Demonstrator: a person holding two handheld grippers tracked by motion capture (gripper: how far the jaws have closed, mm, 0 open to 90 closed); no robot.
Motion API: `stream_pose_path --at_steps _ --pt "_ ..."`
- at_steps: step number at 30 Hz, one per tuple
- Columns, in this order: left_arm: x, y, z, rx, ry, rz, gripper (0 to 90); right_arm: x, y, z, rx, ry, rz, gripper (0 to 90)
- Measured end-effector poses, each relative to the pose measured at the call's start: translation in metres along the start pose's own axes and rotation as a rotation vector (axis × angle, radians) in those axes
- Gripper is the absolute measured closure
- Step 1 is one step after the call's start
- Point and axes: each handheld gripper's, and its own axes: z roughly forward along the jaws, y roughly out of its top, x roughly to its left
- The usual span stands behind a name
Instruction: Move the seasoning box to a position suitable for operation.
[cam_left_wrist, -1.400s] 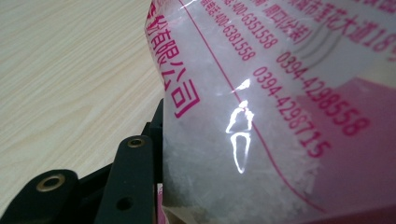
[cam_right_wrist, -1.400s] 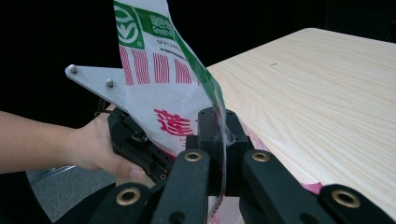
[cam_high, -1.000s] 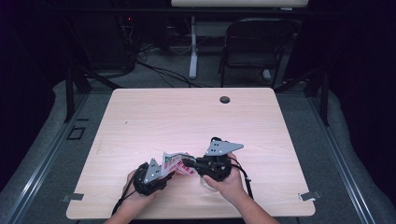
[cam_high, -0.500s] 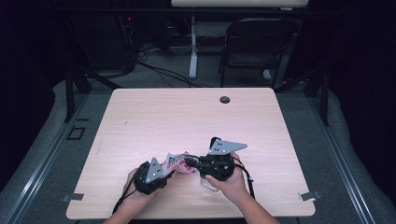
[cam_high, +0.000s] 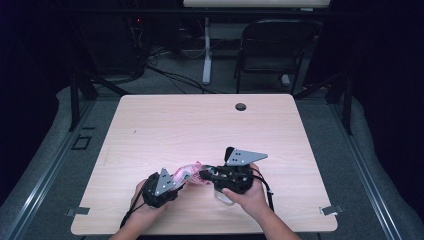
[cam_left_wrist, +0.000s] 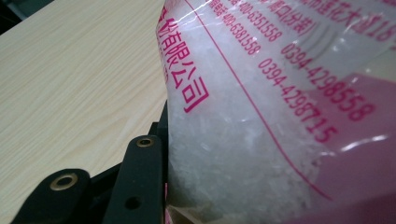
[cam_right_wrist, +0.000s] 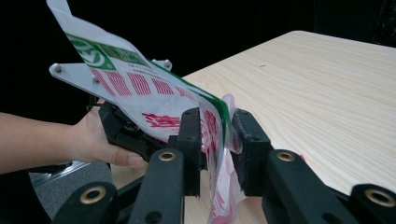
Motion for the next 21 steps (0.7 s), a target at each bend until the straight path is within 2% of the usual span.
stream_pose_path --at_steps 9,15,21 --pt "0.0 0.0 0.0 0.003 0.02 0.017 64.7 0.002 0.004 -0.006 -0.004 -0.012 -0.019 71.2" --pt "0.001 0.001 -0.001 0.005 0.049 0.031 64.7 0.003 0.006 -0.011 -0.018 -0.017 -0.023 71.4" --pt "0.001 0.003 -0.002 0.018 0.109 0.086 64.7 0.003 0.005 -0.012 0.004 -0.021 -0.017 81.5"
